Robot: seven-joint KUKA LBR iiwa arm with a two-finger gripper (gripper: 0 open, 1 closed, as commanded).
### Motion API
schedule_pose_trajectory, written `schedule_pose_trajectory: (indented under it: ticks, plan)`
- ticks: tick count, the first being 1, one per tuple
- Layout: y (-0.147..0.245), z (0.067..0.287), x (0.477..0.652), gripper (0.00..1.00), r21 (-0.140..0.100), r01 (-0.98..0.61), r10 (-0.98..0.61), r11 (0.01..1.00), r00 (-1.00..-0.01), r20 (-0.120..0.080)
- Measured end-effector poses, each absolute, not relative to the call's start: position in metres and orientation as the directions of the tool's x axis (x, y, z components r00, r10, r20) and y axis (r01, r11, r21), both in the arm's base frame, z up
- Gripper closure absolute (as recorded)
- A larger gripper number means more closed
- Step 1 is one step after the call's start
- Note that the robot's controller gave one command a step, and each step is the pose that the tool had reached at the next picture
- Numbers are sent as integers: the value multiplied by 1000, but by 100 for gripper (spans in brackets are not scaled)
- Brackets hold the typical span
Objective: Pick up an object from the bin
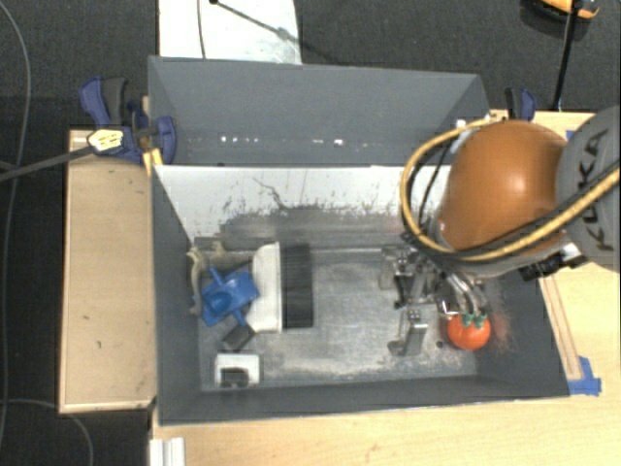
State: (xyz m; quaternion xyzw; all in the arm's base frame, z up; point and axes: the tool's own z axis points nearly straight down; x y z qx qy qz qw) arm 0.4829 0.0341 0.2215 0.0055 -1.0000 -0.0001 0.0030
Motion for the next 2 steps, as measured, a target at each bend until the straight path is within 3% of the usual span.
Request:
schedule_pose_trajectory:
  ticks: [1,2]
  plan:
    - [34,225,484,0,1,-9,-9,1000,-1000,-3]
    - [77,201,491,0,0,-6,-6,1000,-1000,-3]
